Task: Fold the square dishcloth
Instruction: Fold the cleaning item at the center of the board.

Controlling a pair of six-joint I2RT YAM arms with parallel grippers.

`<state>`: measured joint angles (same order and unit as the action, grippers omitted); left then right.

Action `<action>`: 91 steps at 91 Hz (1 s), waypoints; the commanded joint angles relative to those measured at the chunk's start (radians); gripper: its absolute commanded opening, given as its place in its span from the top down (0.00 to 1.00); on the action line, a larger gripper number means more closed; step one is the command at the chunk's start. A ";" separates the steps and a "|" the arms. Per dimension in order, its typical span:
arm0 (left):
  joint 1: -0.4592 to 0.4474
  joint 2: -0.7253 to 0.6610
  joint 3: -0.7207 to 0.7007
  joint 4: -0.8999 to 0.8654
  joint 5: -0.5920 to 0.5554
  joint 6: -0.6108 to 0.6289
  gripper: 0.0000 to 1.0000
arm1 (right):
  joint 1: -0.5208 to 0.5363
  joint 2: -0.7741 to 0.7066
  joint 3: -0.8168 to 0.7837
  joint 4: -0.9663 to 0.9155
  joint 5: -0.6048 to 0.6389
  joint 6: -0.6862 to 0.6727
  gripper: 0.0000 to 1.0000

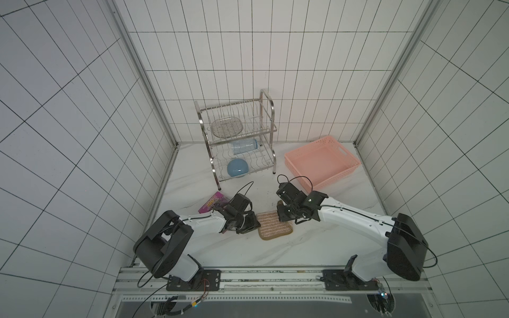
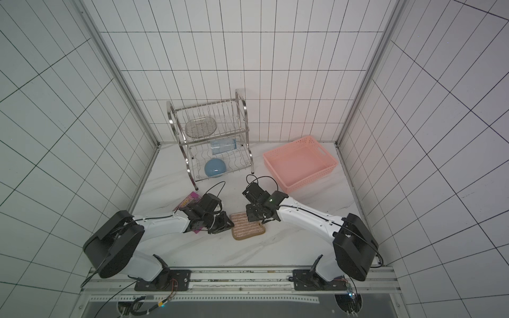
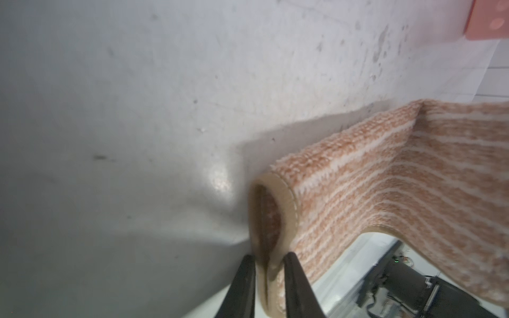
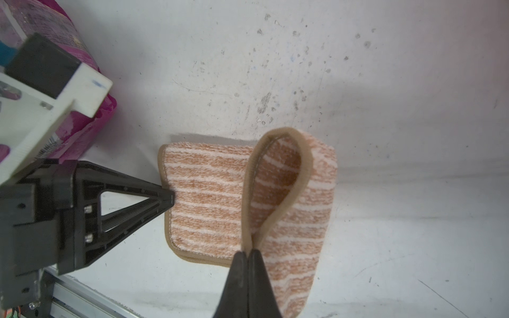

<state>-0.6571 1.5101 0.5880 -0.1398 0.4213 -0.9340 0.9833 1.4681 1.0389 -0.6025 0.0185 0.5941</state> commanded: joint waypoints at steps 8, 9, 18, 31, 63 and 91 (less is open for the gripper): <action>0.004 0.056 0.001 0.076 0.024 -0.009 0.91 | 0.009 -0.047 0.001 0.001 0.022 0.008 1.00; 0.004 0.058 0.001 0.079 0.025 -0.009 0.91 | 0.008 -0.048 0.001 0.001 0.023 0.007 1.00; 0.004 0.082 0.010 0.098 0.032 -0.007 0.95 | 0.007 -0.059 -0.003 -0.008 0.038 -0.003 1.00; 0.003 0.114 0.036 0.121 0.047 -0.006 0.97 | -0.010 -0.064 -0.006 -0.029 0.047 -0.021 1.00; 0.004 0.147 0.058 0.147 0.056 -0.012 0.97 | -0.008 0.008 0.005 0.043 -0.103 -0.049 1.00; 0.003 0.160 0.052 0.168 0.068 -0.015 0.97 | 0.013 0.102 0.039 0.102 -0.154 -0.051 1.00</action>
<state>-0.6571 1.6463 0.6357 0.0250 0.4950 -0.9470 0.9825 1.5433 1.0401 -0.5339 -0.1074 0.5533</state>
